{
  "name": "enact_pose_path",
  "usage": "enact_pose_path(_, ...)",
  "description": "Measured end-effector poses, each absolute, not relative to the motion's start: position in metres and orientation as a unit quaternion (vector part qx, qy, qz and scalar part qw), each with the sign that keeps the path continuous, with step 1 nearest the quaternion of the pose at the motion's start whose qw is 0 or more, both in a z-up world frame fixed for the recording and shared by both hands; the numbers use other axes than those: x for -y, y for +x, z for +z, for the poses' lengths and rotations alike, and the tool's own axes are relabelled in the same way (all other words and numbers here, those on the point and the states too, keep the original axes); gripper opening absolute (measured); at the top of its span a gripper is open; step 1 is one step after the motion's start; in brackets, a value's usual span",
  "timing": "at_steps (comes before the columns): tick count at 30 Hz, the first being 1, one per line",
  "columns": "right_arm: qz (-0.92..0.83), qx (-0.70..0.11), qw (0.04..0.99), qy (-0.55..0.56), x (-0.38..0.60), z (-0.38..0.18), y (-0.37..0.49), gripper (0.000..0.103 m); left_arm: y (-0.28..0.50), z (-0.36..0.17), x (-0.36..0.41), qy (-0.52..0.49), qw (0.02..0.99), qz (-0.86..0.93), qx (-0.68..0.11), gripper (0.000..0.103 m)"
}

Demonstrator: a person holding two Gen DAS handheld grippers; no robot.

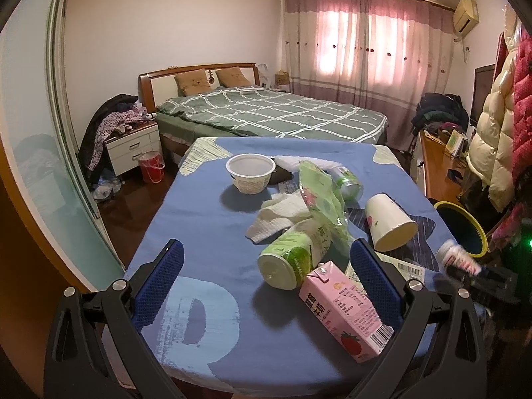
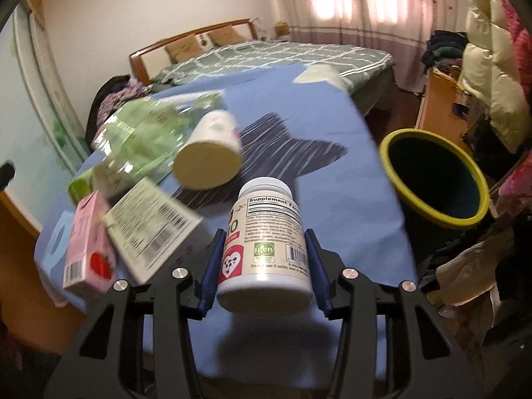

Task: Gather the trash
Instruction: 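Carry the bottle over the yellow-rimmed bin and open the right gripper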

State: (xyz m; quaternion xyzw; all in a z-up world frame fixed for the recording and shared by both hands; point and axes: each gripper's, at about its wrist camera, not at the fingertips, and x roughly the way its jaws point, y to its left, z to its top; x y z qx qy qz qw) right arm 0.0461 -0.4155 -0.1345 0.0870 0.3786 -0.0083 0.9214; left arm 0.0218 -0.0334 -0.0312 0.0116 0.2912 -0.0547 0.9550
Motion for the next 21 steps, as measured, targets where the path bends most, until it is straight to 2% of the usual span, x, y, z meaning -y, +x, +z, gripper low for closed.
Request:
enact_pose_path(10, -0.131, -0.348, 0.921, 0.112, 0.506, -0.126, 0.087, 0.045, 0.031, -0.043, 0.048, 0.019, 0.948, -0.073, -0.31, 0.099)
enact_pose_path(21, -0.238, -0.395, 0.874, 0.152, 0.603, -0.165, 0.155, 0.045, 0.04, -0.062, 0.076, 0.035, 0.935, -0.106, -0.337, 0.099)
